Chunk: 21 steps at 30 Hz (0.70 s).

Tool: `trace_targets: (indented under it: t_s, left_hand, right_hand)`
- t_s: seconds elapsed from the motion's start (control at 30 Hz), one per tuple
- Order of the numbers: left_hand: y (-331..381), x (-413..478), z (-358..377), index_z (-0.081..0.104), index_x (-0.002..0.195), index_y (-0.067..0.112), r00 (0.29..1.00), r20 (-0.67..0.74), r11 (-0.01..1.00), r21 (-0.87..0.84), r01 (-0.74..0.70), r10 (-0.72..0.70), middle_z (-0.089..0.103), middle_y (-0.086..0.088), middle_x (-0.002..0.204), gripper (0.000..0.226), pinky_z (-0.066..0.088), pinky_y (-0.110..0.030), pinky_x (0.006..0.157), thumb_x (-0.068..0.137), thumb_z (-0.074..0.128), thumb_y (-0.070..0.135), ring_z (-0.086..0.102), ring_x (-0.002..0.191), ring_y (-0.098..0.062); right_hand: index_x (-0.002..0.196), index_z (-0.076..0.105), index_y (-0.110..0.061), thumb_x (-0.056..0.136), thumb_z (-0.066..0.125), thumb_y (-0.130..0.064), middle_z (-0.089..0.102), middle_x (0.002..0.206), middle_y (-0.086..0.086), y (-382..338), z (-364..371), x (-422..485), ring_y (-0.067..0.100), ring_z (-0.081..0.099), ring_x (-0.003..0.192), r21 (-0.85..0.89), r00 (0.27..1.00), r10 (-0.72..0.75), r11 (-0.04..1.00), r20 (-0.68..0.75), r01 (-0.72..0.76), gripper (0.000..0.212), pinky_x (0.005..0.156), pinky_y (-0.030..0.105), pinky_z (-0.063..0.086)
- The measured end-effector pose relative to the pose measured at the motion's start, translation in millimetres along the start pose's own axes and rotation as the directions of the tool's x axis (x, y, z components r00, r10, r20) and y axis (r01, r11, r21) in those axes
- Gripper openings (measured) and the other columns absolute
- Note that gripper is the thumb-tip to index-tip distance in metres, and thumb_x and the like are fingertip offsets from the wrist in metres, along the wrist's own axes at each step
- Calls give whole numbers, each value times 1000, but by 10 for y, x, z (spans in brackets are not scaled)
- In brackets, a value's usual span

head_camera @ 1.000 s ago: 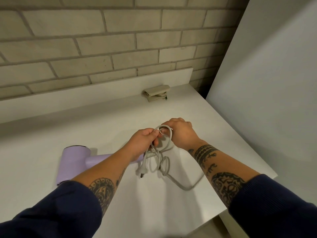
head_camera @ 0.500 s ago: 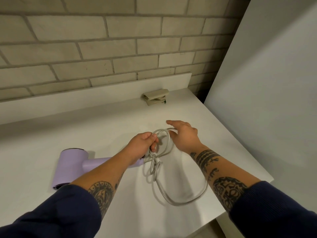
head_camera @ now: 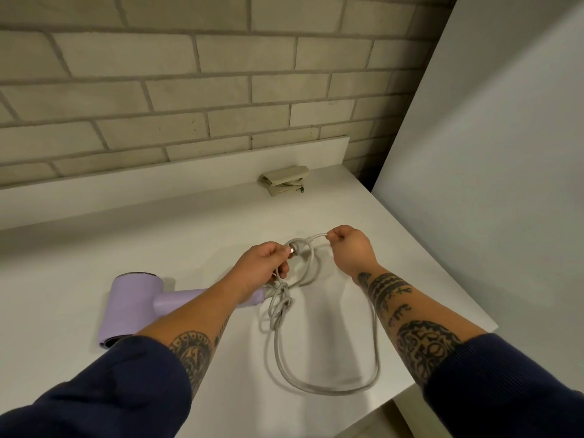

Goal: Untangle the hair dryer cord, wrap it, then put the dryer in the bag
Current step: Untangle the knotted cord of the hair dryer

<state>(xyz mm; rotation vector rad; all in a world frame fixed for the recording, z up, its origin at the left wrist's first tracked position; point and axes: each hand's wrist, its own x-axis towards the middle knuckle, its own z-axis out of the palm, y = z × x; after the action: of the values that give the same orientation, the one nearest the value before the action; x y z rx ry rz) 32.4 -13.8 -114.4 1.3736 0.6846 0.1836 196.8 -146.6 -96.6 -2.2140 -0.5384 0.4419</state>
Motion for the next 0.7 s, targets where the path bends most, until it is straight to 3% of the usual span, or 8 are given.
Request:
trace_targets:
  t_s: [0.13, 0.33, 0.53, 0.6, 0.7]
  left_hand:
    - [-1, 12, 22, 67, 101, 0, 1000, -19, 999, 40, -14, 14, 60, -10, 72, 24, 38, -27, 56, 104, 56, 21, 49, 59, -17]
    - [-5, 17, 24, 72, 100, 7, 998, -54, 998, 59, -28, 32, 68, -7, 76, 19, 44, -33, 64, 103, 59, 20, 56, 68, -19]
    - [-7, 19, 71, 75, 102, 13, 994, -95, 992, 119, -49, 60, 77, -6, 90, 16, 49, -29, 67, 98, 67, 27, 59, 70, -15]
    - [-32, 18, 68, 76, 101, 18, 988, -120, 985, 148, -83, 101, 78, -4, 94, 11, 50, -29, 70, 97, 68, 25, 62, 72, -15]
    - [-55, -1, 70, 77, 103, 27, 967, -184, 974, 179, -142, 175, 77, 0, 99, 11, 53, -30, 82, 94, 72, 23, 66, 82, -14]
  right_hand:
    - [95, 65, -22, 100, 50, -27, 67, 91, 2, 97, -55, -11, 23, 62, 82, 96, 997, 76, 993, -12, -74, 17, 79, 41, 56]
    - [100, 65, -20, 100, 48, -22, 66, 93, 1, 198, -204, 42, 19, 61, 77, 86, 982, 139, 988, -130, -128, 17, 70, 32, 54]
    - [106, 69, -14, 99, 49, -19, 68, 101, 6, 412, -434, 132, 20, 61, 80, 64, 965, 191, 981, -180, -182, 22, 63, 28, 48]
    - [114, 68, -13, 97, 48, -14, 69, 112, 9, 505, -461, 149, 27, 64, 95, 47, 967, 190, 982, -168, -185, 26, 79, 35, 55]
    - [131, 59, -12, 95, 48, -7, 63, 127, 12, 582, -509, 134, 30, 60, 109, 4, 970, 212, 977, -115, -213, 39, 94, 36, 52]
